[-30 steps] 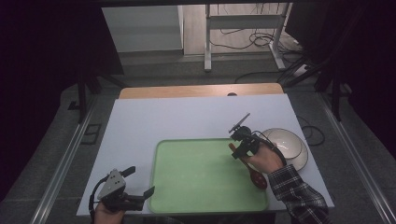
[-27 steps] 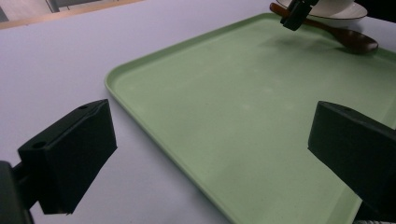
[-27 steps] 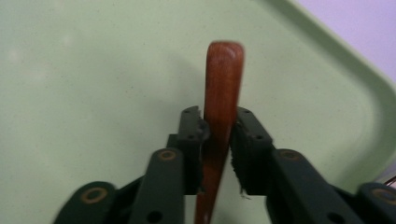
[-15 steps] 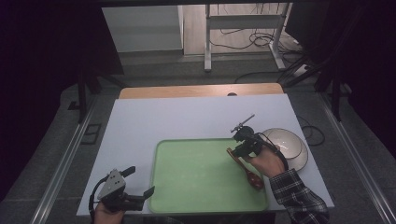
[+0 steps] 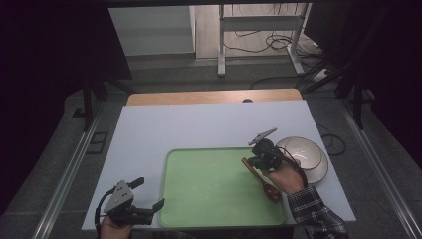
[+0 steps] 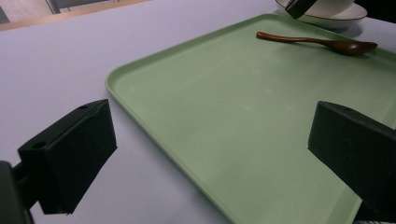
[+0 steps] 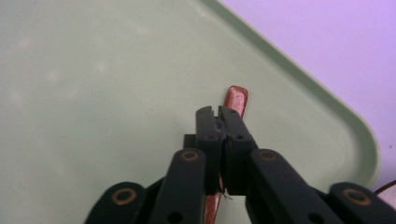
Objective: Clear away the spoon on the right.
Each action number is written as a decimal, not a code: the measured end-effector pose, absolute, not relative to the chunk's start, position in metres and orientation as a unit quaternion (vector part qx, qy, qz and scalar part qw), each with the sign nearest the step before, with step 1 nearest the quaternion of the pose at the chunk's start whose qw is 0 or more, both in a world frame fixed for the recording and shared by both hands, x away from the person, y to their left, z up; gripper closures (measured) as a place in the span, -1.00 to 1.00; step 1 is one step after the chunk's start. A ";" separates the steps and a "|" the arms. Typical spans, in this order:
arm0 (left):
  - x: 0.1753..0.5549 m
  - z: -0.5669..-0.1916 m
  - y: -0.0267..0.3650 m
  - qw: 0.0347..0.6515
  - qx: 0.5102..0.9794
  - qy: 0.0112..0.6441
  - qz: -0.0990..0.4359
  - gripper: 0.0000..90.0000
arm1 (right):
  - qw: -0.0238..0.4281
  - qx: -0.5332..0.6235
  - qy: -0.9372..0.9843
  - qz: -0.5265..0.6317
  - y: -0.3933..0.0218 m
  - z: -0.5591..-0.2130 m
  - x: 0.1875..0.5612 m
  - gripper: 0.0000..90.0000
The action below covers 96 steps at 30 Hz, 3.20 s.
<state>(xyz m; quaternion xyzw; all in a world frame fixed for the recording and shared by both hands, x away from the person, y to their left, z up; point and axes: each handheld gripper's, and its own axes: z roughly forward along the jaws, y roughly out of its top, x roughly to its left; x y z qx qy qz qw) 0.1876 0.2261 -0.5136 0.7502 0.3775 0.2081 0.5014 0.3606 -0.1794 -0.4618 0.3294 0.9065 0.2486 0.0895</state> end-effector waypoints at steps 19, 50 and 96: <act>0.187 -0.513 0.226 0.502 0.750 0.377 0.208 -0.98 | 0.101 0.317 0.904 0.270 -0.184 -0.490 0.355 0.99; 0.187 -0.513 0.226 0.504 0.750 0.375 0.206 -0.98 | 0.127 0.344 0.895 0.254 -0.199 -0.500 0.361 0.99; 0.187 -0.513 0.226 0.505 0.750 0.375 0.206 -0.98 | 0.156 0.351 0.885 0.263 -0.211 -0.494 0.356 0.63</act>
